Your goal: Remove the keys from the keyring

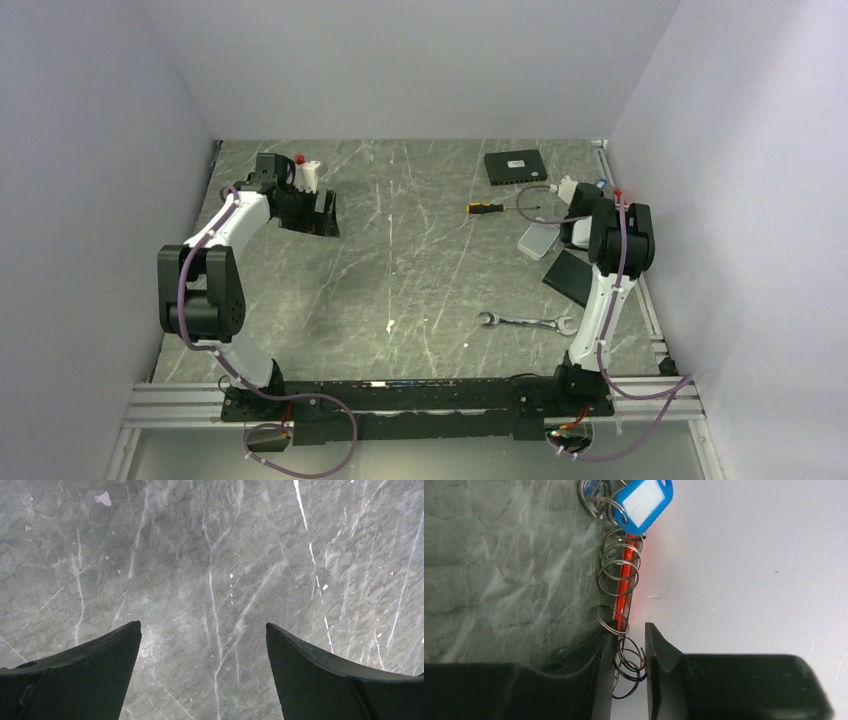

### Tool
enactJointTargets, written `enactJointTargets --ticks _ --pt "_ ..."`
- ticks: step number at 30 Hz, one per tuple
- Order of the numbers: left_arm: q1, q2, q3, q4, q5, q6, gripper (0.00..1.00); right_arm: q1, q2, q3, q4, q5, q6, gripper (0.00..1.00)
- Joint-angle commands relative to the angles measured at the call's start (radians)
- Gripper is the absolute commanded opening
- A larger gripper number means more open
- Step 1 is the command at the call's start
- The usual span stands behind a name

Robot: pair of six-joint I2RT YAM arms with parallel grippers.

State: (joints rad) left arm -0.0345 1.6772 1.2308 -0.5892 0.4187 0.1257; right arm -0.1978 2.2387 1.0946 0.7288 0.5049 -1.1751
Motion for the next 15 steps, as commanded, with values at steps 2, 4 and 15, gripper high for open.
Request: enactJointTargets --ticks 2,4,15 --pt "-0.003 -0.029 0.038 0.003 0.026 -0.016 0.99 -0.004 0.037 -0.031 0.0 -0.023 -0.063 0.05" --pt "-0.002 -0.031 0.036 0.005 0.03 -0.018 0.99 0.003 0.02 -0.042 0.006 -0.025 -0.066 0.0" --pt "-0.003 -0.036 0.036 0.007 0.034 -0.02 0.99 0.07 -0.075 -0.107 0.072 -0.028 -0.1 0.0"
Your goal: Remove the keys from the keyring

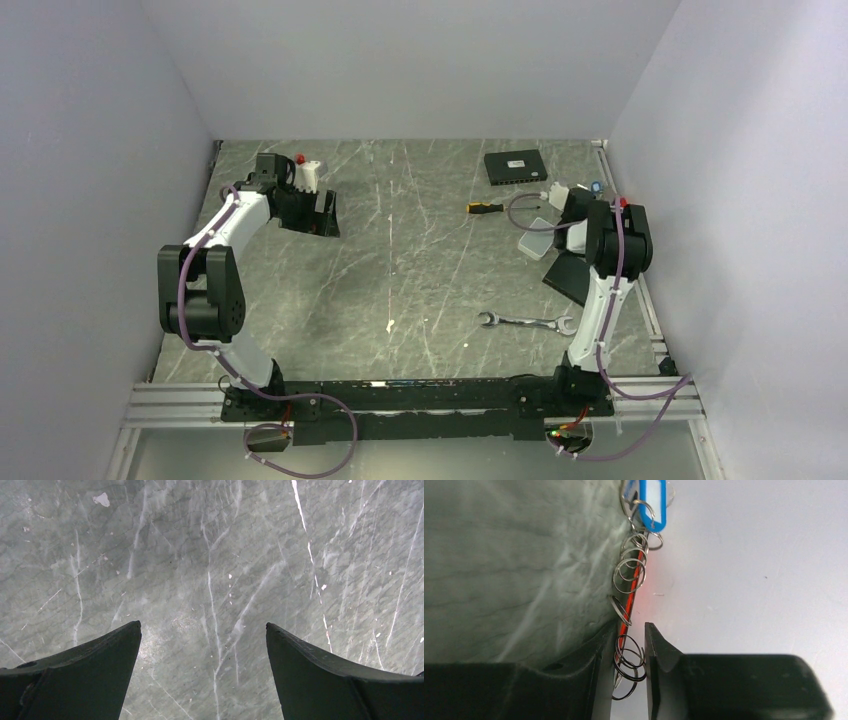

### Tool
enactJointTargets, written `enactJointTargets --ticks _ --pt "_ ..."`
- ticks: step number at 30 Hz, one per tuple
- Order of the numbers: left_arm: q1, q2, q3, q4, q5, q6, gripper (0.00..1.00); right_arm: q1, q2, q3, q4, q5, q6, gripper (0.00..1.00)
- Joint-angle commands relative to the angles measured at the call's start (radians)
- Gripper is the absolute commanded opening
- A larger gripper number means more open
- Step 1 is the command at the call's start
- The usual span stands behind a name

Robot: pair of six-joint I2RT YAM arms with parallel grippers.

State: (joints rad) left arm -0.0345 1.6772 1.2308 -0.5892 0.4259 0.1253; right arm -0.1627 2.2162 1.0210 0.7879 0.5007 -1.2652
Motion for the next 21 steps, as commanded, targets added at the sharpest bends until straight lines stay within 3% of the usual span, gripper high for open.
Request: enactJointTargets --ticks 1,9,21 --pt "-0.002 -0.035 0.035 0.007 0.028 -0.021 0.99 0.043 -0.062 -0.037 0.023 -0.022 -0.013 0.0" --pt "-0.003 -0.027 0.036 0.008 0.033 -0.025 0.99 0.104 -0.177 -0.034 -0.032 -0.032 0.011 0.0" --pt "-0.003 -0.025 0.051 -0.011 0.08 -0.026 0.99 0.239 -0.434 0.054 -0.357 -0.121 0.108 0.0"
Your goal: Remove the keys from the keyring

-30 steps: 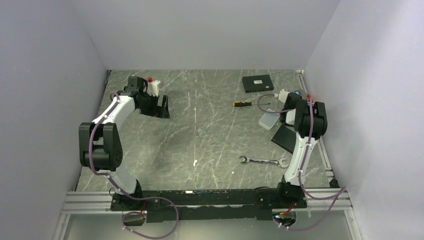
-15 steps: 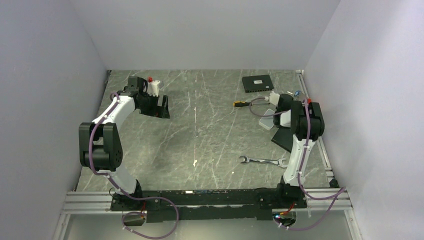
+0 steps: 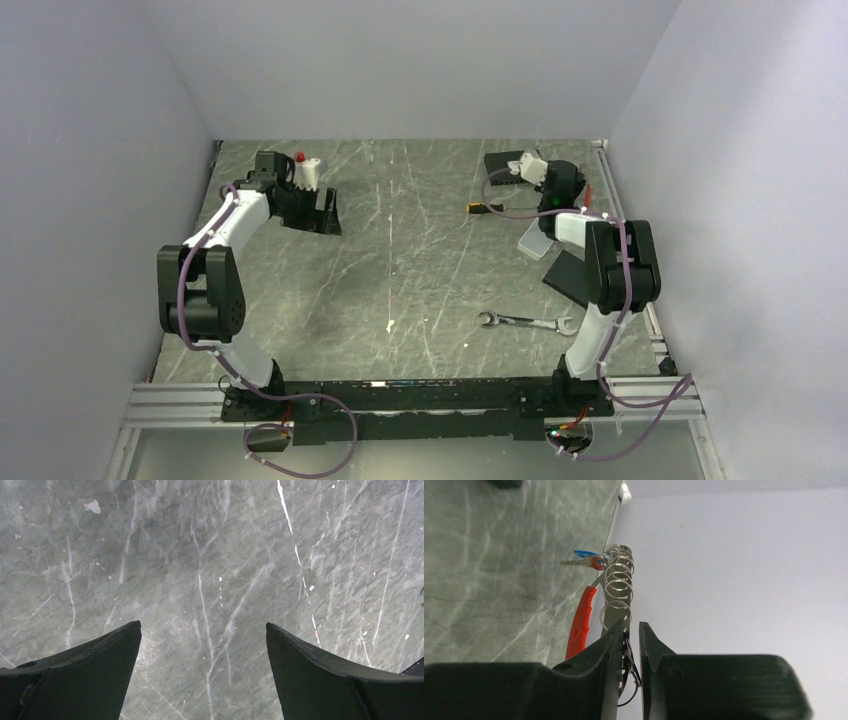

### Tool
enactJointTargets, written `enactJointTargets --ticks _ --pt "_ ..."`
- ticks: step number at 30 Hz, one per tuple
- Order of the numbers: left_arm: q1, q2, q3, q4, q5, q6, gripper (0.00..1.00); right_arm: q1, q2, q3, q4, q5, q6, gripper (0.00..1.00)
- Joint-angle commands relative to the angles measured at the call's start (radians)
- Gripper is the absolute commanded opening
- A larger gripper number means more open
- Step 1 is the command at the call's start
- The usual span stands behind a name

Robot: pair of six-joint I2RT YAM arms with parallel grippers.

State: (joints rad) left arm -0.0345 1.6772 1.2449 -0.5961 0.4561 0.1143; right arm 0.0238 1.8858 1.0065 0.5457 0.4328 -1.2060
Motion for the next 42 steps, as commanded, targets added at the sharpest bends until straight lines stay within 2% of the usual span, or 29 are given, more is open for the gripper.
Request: enactJointTargets --ticks 1,10,21,27,33,37,42 --pt "-0.002 -0.025 0.039 -0.005 0.056 -0.016 0.99 0.07 -0.126 0.087 -0.174 -0.067 0.071 0.0" --pt "-0.003 -0.052 0.056 -0.034 0.133 0.003 0.99 0.243 -0.293 0.26 -0.528 -0.18 0.213 0.0" --pt "-0.002 -0.158 0.029 0.025 0.264 -0.011 0.99 0.348 -0.35 0.53 -0.846 -0.454 0.711 0.0" --pt "-0.006 -0.246 -0.068 0.26 0.277 -0.162 0.99 0.354 -0.331 0.558 -0.869 -0.62 1.023 0.0" --pt "-0.074 -0.232 -0.083 0.344 0.219 -0.158 0.99 0.354 -0.274 0.532 -0.841 -0.762 1.317 0.0" --pt "-0.156 -0.22 -0.078 0.375 0.145 -0.107 0.99 0.351 -0.214 0.528 -0.816 -0.859 1.481 0.0" --pt "-0.248 -0.208 -0.053 0.344 0.068 0.076 0.99 0.332 -0.137 0.512 -0.755 -0.99 1.681 0.0"
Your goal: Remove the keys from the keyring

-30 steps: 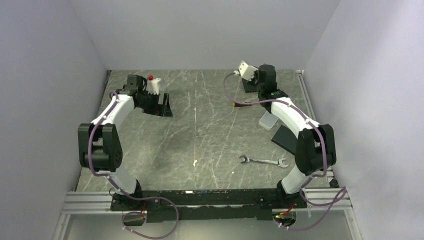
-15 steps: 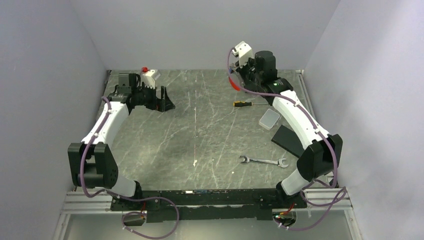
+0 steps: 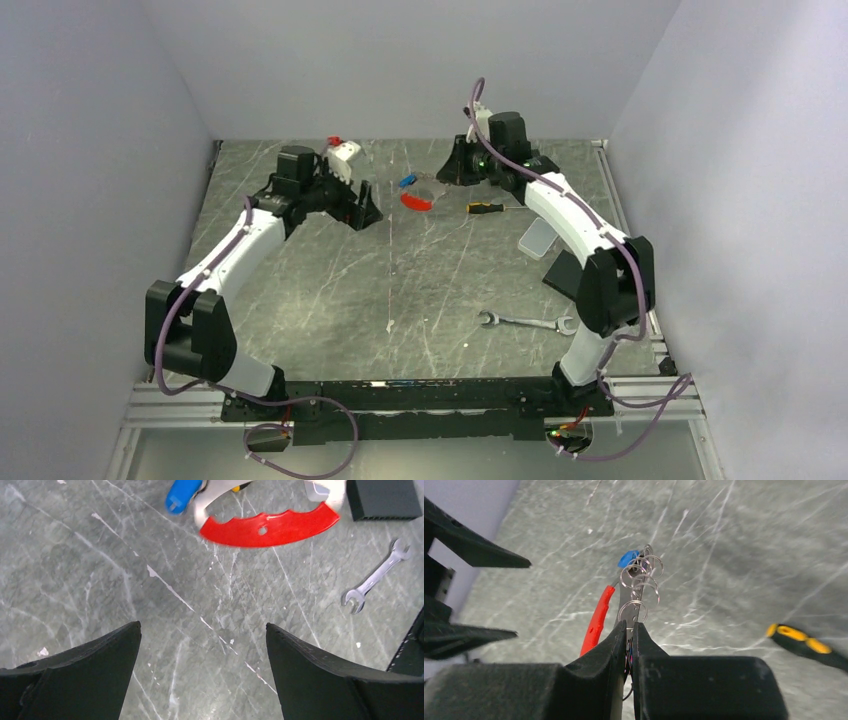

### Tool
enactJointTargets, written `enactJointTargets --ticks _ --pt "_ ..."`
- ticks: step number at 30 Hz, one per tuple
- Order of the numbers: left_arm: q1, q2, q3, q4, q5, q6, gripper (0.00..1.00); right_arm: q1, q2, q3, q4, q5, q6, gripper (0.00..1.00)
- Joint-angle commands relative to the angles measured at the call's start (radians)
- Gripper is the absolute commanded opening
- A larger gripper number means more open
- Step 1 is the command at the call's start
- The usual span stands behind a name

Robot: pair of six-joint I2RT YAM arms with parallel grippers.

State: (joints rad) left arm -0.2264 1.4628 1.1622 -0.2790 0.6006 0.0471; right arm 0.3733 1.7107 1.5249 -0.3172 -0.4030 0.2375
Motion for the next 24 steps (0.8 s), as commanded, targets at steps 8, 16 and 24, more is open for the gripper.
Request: enactJointTargets --ticks 8,16,24 --pt "-0.126 0.0 0.023 -0.034 -0.081 0.32 0.99 -0.065 0.109 -0.078 0.245 -0.311 0.44 0.0" --pt "-0.204 0.007 -0.037 0.017 -0.173 0.429 0.99 -0.073 0.134 -0.136 0.342 -0.414 0.563 0.0" --pt "-0.335 0.055 -0.065 0.175 -0.509 0.544 0.81 -0.071 0.167 -0.176 0.39 -0.51 0.635 0.0"
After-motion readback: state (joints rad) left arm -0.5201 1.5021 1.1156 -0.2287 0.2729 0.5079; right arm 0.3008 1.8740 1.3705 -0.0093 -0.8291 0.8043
